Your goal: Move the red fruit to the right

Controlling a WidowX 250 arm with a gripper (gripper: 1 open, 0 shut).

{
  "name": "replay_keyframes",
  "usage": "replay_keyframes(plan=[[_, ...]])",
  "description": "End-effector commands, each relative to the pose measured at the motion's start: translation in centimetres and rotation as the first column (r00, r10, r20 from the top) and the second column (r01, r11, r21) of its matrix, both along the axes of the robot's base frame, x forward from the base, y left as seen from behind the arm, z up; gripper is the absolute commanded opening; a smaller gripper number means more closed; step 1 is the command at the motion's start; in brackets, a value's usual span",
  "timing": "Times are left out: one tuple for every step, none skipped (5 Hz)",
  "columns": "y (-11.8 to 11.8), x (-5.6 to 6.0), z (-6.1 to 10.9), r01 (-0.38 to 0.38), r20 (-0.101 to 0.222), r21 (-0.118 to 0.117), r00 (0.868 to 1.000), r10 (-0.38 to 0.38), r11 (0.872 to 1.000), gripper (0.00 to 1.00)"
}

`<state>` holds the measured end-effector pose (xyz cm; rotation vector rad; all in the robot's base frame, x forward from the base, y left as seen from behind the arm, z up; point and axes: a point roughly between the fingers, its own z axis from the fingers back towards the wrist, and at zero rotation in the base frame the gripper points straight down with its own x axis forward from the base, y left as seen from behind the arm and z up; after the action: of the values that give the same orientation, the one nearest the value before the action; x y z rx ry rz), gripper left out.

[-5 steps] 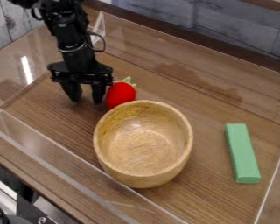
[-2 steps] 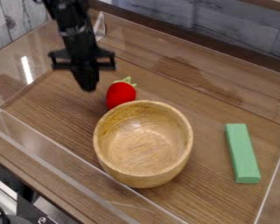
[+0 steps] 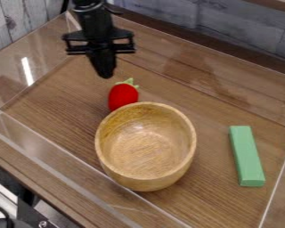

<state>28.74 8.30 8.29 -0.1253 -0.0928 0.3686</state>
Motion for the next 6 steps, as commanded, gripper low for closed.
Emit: replay_keyframes(plan=[[-1.1, 1.4, 3.2, -0.008, 0.092, 0.027, 0.996, 0.005, 1.000, 0.00], [-2.6, 1.8, 3.3, 0.014, 0.088, 0.024, 0.996, -0.016, 1.000, 0.00], [-3.3, 1.5, 2.5, 0.033, 0.076, 0.033, 0.996, -0.035, 0.999, 0.00], [-3.5, 1.1, 1.8, 0.048, 0.067, 0.042, 0.996, -0.051, 0.998, 0.00], [-4.1, 1.2, 2.0, 0.058, 0.068, 0.043, 0.996, -0.061, 0.997, 0.00], [-4.6, 1.5, 2.2, 0.066, 0.070, 0.042, 0.995, -0.069, 0.997, 0.00]])
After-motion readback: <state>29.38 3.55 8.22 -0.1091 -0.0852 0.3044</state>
